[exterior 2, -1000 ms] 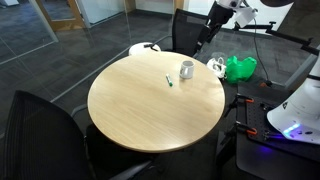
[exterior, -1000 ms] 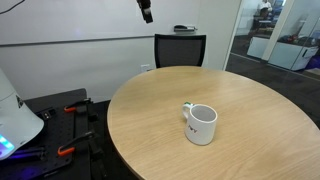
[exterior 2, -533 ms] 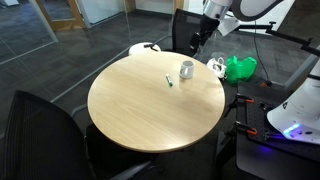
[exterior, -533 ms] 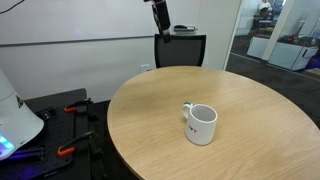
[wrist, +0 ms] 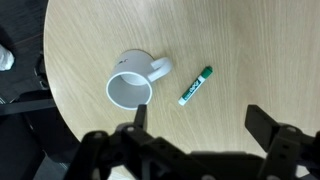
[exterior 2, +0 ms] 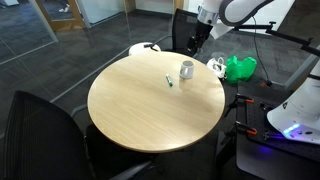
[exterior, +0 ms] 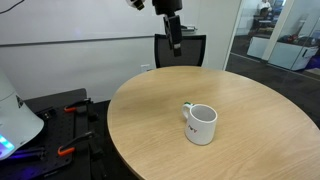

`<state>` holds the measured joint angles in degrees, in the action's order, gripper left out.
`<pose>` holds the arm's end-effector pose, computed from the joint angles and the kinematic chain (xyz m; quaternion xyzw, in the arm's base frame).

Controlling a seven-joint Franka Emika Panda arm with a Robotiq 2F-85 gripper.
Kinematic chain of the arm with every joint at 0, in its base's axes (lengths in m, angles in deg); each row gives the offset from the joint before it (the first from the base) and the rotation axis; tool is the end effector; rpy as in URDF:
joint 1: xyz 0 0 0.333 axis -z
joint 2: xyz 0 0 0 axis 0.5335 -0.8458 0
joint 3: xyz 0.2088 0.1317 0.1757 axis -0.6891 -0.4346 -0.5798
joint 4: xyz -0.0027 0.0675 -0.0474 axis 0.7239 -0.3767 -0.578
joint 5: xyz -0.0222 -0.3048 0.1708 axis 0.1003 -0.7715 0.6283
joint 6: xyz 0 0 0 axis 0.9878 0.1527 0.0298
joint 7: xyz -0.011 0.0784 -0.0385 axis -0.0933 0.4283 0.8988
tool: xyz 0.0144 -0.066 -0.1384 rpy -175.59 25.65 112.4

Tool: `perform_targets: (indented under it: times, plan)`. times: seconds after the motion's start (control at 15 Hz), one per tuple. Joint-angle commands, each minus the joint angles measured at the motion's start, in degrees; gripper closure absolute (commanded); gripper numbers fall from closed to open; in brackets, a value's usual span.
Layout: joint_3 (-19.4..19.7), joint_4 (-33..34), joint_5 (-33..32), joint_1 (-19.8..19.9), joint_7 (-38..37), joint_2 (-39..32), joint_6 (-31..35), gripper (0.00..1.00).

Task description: Move the white mug to the left side of the table

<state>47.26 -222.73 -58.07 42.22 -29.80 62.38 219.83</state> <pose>0.4606 -0.1015 0.3543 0.9732 -0.1988 0.1086 0.0403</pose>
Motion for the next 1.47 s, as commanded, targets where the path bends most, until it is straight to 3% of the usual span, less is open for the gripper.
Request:
perform_targets:
  times: [0.0, 0.33, 0.8, 1.4]
  plan:
    - [0.79, 0.15, -0.08, -0.76, 0.02, 0.02, -0.17, 0.00]
    - [0.94, 4.63, -1.55, -0.42, -3.80, -6.42, 0.00, 0.00]
    - [4.75, 14.22, -1.50, -1.67, -10.32, -18.60, -1.23, 0.00]
    - [7.81, 22.18, 3.18, -2.82, -7.96, -30.49, 2.53, 0.00]
